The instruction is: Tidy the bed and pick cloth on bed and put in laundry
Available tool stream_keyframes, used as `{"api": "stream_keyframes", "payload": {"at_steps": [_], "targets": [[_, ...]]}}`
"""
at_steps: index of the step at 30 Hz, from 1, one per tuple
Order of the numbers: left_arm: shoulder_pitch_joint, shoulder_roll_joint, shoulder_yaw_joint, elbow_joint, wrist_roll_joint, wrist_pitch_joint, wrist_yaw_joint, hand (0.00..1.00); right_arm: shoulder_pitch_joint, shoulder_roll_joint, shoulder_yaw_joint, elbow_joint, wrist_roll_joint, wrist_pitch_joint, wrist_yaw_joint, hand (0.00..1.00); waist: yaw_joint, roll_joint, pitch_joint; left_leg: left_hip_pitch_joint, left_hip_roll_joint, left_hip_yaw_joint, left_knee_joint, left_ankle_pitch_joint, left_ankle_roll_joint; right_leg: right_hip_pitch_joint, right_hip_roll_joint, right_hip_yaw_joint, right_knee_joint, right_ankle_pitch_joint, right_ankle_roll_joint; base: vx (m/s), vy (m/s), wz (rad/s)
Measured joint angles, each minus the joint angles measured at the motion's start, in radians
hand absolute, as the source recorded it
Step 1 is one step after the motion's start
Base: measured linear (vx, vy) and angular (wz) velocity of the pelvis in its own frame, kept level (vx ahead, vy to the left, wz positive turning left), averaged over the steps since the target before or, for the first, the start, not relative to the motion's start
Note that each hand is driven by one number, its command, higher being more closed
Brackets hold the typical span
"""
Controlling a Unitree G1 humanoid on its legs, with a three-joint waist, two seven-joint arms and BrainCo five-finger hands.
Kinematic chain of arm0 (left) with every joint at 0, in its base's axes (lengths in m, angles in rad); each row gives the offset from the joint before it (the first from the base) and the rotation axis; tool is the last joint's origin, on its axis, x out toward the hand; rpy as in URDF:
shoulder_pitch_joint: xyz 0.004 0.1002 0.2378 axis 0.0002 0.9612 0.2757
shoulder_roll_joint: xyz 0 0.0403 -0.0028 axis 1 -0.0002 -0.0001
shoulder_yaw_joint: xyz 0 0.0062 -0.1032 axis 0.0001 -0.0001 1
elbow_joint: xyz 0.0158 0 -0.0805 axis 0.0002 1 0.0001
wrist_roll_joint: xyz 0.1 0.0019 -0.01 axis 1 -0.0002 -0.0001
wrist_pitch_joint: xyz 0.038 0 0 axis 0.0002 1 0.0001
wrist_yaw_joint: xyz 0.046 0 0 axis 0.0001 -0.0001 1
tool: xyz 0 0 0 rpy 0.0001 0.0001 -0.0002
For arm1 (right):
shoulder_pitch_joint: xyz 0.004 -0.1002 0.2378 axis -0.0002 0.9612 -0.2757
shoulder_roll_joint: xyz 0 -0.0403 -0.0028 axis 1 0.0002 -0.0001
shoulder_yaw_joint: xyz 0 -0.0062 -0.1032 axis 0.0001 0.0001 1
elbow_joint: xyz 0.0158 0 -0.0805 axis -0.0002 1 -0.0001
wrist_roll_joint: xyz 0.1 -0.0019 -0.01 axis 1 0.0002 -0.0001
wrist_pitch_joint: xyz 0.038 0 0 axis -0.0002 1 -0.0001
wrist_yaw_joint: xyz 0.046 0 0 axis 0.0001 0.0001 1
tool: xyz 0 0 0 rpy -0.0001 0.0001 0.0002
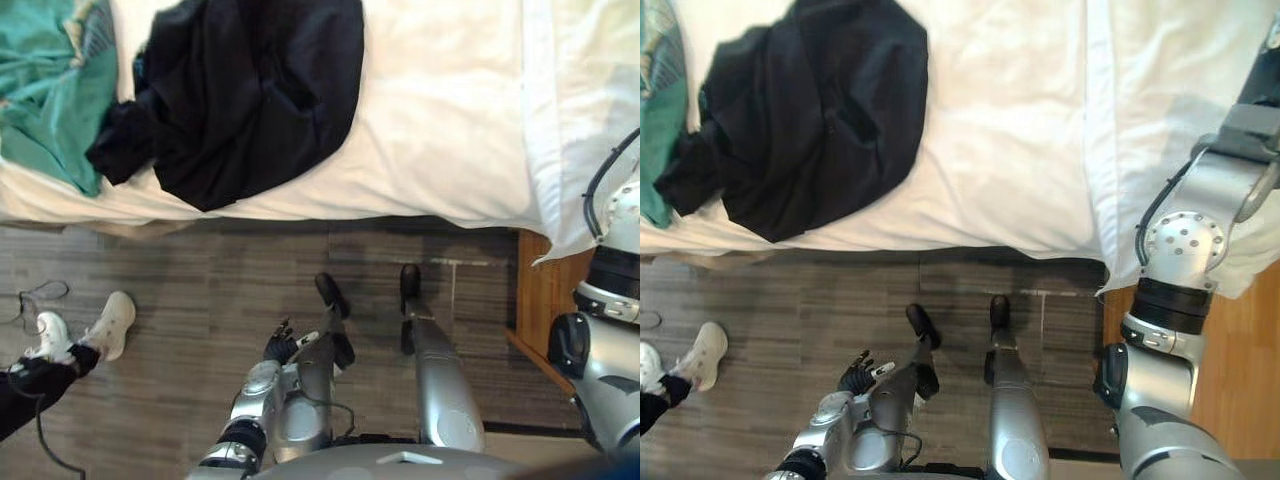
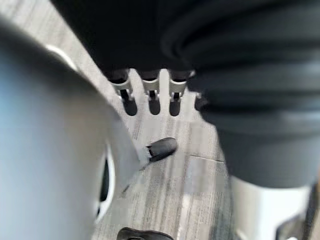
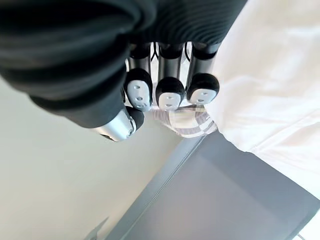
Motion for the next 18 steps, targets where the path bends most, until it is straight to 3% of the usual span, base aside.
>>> {"api": "stream_keyframes", "payload": {"at_steps": [5,12,18], "targets": [[-0.010,0.000,-0.021,-0.031,0.001,-0.012,0.040,0.00,-0.001,-0.024,-0.063,0.096,0.119,-0.025,0.028,1.00,0.000,0.011,0.027,-0.070,-0.007,0.001,0.000,0.022,-0.009,-0.083,-0.013,-0.010,0.028,-0.003,-0.001,0.00,-0.008,0.03],[-0.043,0.003,-0.037,-0.032,0.000,-0.006,0.077,0.00,0.036,-0.031,-0.138,0.139,0.270,-0.068,0.174,1.00,0.003,0.009,0.035,-0.126,-0.009,0.001,0.000,0.025,-0.006,-0.136,-0.020,-0.021,0.035,-0.005,-0.002,0.03,-0.014,0.08],[-0.045,0.004,-0.035,-0.029,0.001,-0.010,0.079,0.00,0.112,0.028,-0.174,0.167,0.273,-0.087,0.269,1.00,0.003,0.004,0.038,-0.117,-0.011,0.011,0.000,0.025,-0.006,-0.115,-0.021,-0.021,0.018,-0.001,0.004,0.08,-0.018,0.00]]}}
